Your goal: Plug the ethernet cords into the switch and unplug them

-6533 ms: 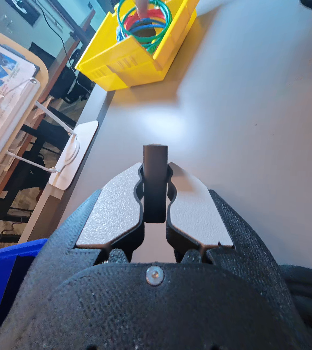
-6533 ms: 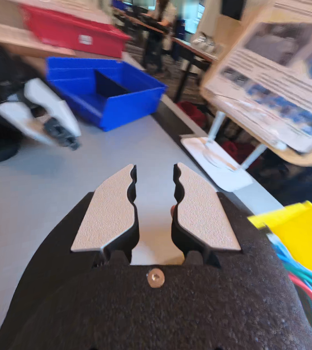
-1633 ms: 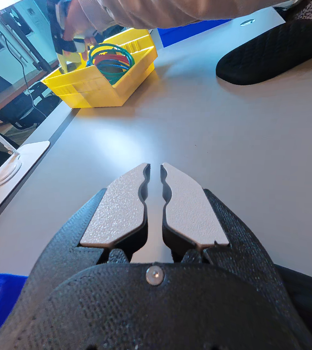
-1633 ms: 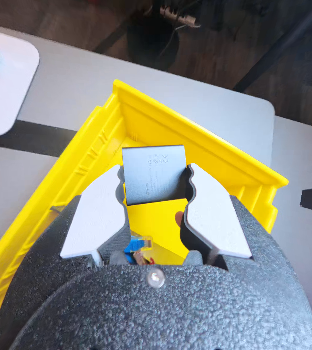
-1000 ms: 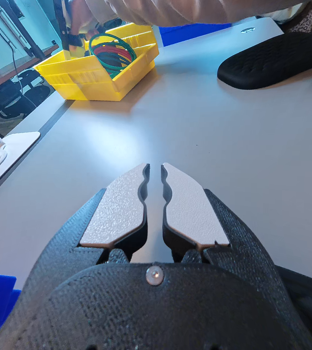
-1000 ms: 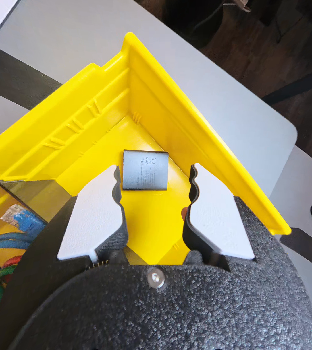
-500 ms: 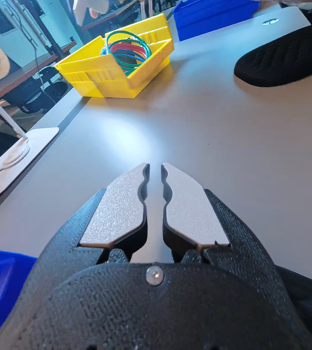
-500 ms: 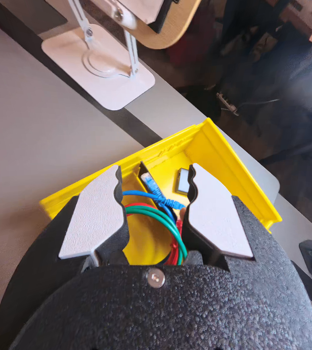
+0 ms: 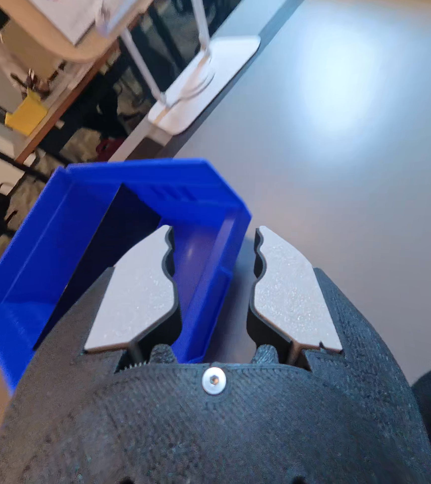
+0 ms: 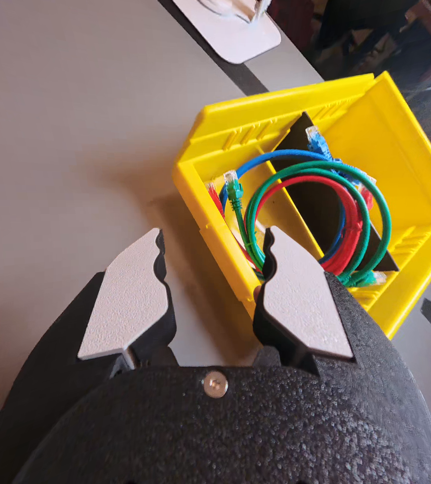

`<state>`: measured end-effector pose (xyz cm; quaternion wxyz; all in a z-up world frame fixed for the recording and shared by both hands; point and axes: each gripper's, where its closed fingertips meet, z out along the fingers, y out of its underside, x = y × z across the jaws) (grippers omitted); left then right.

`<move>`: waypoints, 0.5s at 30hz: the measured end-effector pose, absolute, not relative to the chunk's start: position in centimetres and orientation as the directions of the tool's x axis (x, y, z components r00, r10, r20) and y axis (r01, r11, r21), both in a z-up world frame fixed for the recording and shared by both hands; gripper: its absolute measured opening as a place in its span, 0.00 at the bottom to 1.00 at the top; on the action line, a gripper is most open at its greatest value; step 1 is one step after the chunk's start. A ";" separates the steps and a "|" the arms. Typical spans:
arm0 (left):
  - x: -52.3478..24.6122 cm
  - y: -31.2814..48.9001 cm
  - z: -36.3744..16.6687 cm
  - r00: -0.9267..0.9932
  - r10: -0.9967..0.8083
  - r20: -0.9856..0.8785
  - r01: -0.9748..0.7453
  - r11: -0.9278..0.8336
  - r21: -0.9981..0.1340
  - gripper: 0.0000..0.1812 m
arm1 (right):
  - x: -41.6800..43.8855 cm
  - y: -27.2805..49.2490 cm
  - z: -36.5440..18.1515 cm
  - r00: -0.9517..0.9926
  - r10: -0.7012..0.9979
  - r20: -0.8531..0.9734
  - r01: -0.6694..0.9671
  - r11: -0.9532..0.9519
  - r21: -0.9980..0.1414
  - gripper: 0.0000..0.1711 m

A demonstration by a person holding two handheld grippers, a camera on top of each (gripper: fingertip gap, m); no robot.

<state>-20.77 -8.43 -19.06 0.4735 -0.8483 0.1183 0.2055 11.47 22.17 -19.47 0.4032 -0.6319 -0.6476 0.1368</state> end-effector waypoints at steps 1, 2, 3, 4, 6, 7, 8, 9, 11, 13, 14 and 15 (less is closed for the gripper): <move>-21.7 -8.8 -19.5 0.877 0.003 -0.480 -0.395 -0.562 -0.726 0.35 | 11.9 22.6 -19.9 0.157 0.923 0.350 0.718 0.137 -0.683 0.43; -22.6 -9.1 -19.9 0.863 0.009 -0.504 -0.401 -0.595 -0.697 0.36 | 12.2 22.9 -20.2 0.182 0.919 0.348 0.724 0.114 -0.680 0.43; -23.3 -9.4 -20.5 0.849 0.008 -0.528 -0.407 -0.627 -0.664 0.36 | 12.5 23.3 -20.5 0.214 0.913 0.348 0.724 0.091 -0.683 0.43; -24.0 -9.7 -21.1 0.838 -0.001 -0.545 -0.409 -0.662 -0.628 0.38 | 12.7 23.5 -20.8 0.238 0.907 0.348 0.725 0.072 -0.685 0.43; -24.9 -10.2 -22.7 0.833 -0.034 -0.552 -0.400 -0.726 -0.559 0.41 | 13.0 23.9 -21.6 0.256 0.891 0.374 0.738 0.069 -0.671 0.44; -25.2 -10.4 -23.5 0.838 -0.056 -0.543 -0.392 -0.754 -0.528 0.40 | 13.1 24.1 -22.0 0.248 0.885 0.393 0.750 0.081 -0.656 0.44; -25.4 -10.7 -24.3 0.846 -0.078 -0.527 -0.380 -0.782 -0.494 0.40 | 13.0 24.1 -22.3 0.237 0.885 0.402 0.759 0.090 -0.645 0.44; -25.6 -10.9 -25.0 0.852 -0.097 -0.514 -0.371 -0.806 -0.461 0.39 | 13.0 24.1 -22.6 0.228 0.886 0.403 0.766 0.092 -0.636 0.43; -25.9 -11.0 -25.7 0.855 -0.135 -0.501 -0.376 -0.828 -0.417 0.38 | 12.9 24.1 -23.0 0.198 0.890 0.410 0.787 0.105 -0.608 0.42; -26.2 -10.9 -25.8 0.849 -0.166 -0.501 -0.391 -0.836 -0.386 0.37 | 12.8 24.4 -23.2 0.174 0.887 0.428 0.803 0.124 -0.583 0.39; -26.3 -10.9 -25.8 0.844 -0.187 -0.503 -0.404 -0.839 -0.365 0.36 | 12.8 24.5 -23.4 0.156 0.887 0.435 0.813 0.135 -0.567 0.37; -26.3 -10.9 -25.9 0.841 -0.208 -0.500 -0.415 -0.841 -0.347 0.36 | 12.7 24.5 -23.5 0.133 0.888 0.440 0.824 0.147 -0.547 0.33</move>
